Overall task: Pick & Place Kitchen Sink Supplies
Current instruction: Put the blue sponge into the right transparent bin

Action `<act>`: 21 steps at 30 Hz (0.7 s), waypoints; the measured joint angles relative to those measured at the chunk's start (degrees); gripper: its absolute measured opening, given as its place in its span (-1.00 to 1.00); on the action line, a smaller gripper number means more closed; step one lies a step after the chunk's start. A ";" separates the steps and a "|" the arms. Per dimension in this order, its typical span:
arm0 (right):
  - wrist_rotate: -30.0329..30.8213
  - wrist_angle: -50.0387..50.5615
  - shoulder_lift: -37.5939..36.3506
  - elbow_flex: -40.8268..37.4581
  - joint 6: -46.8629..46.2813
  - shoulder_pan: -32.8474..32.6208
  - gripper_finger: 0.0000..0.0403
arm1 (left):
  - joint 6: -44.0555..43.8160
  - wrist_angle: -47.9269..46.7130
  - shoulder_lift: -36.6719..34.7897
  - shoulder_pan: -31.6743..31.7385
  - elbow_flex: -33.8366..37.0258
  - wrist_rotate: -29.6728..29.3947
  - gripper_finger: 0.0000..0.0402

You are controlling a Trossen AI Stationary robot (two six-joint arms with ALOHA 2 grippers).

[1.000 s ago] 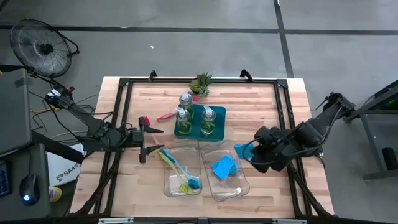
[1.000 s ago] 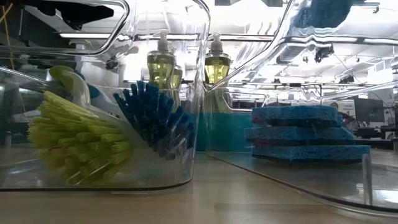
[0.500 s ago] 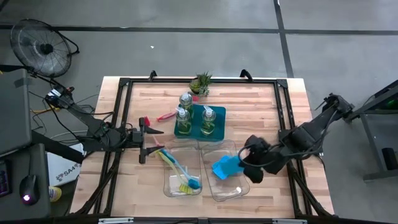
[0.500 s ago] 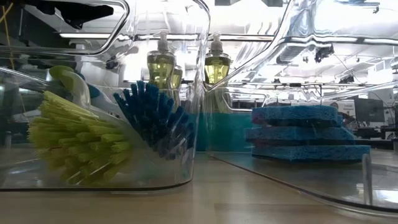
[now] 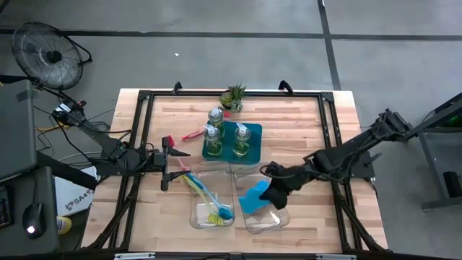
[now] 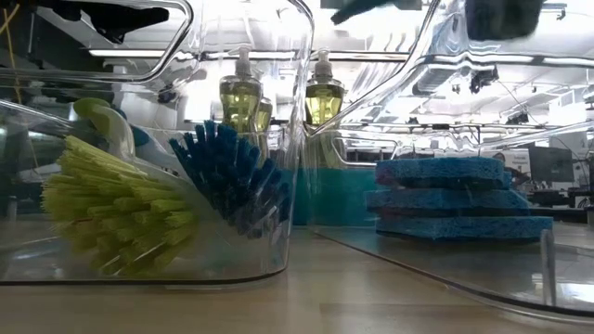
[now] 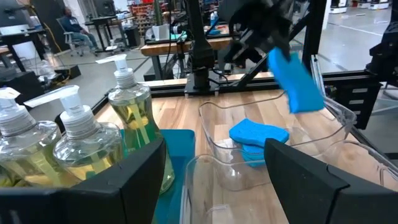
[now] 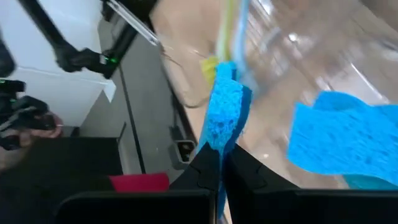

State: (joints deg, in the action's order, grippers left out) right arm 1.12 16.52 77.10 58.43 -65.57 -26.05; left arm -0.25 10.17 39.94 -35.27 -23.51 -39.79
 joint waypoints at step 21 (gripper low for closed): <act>-14.73 -6.91 -0.07 -12.81 0.05 10.15 -1.00 | -0.13 -0.16 0.04 0.00 0.00 -0.22 0.33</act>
State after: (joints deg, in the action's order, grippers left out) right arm -13.61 9.60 77.03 45.62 -65.52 -15.89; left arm -0.38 10.02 39.99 -35.27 -23.51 -40.01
